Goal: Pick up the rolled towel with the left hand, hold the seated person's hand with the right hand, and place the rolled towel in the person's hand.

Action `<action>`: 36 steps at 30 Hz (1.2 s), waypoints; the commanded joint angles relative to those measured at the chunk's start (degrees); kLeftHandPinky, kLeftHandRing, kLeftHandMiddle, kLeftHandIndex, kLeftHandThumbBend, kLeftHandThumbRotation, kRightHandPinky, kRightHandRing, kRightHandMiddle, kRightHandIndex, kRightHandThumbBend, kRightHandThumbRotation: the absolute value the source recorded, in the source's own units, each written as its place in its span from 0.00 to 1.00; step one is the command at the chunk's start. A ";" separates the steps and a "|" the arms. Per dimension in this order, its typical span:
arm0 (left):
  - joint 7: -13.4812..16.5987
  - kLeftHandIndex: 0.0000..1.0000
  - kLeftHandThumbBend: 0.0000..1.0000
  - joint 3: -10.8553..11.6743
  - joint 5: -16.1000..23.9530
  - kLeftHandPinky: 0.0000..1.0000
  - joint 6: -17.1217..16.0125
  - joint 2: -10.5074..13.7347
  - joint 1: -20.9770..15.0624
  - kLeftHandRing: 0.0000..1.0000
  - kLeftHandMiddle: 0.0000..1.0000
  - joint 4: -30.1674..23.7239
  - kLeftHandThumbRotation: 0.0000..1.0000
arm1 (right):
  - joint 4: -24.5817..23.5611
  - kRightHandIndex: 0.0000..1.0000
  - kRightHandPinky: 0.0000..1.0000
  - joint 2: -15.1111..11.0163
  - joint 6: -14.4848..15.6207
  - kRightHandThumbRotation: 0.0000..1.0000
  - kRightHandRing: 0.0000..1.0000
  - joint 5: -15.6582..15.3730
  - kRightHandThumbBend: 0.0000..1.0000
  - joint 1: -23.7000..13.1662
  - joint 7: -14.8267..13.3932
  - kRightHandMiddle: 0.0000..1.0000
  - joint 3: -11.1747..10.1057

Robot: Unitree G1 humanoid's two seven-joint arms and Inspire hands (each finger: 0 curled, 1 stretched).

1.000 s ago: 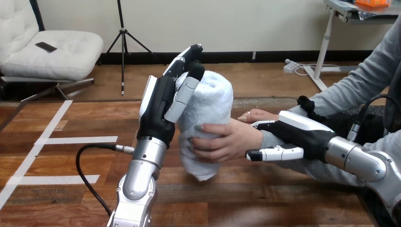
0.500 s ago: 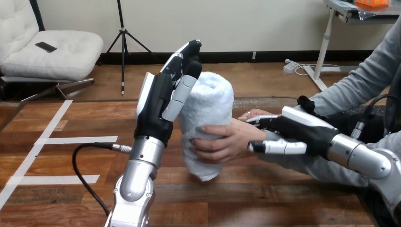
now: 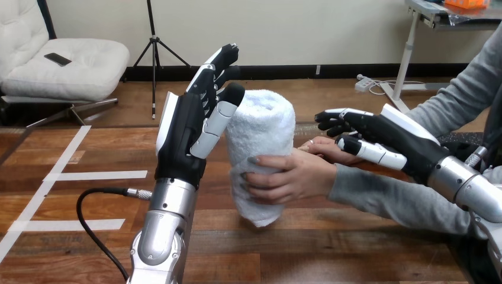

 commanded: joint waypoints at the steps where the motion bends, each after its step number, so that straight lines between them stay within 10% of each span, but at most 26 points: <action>1: -0.35 0.87 0.81 0.53 -1.19 0.79 -1.55 0.97 0.99 0.87 0.90 -6.47 0.84 | -5.46 0.86 0.78 1.58 -1.94 1.00 0.84 6.06 1.00 1.19 0.69 0.85 -4.02; 12: -1.46 0.87 0.89 0.29 -1.13 0.80 -0.42 1.80 6.53 0.87 0.89 -14.06 0.86 | -12.31 0.86 0.82 5.25 -3.83 1.00 0.86 13.11 1.00 5.82 -0.08 0.85 -7.36; 23: -2.83 0.87 0.91 0.15 -2.16 0.79 -1.10 2.78 12.09 0.87 0.88 -19.69 0.88 | -23.36 0.89 0.88 10.03 -0.44 1.00 0.88 22.38 1.00 11.08 2.15 0.88 -9.03; 36: -3.08 0.85 0.86 -0.24 -3.29 0.76 -1.06 2.89 18.52 0.84 0.86 -26.30 0.86 | -38.29 0.88 0.91 14.09 4.14 1.00 0.89 25.89 1.00 18.77 -0.33 0.88 -8.60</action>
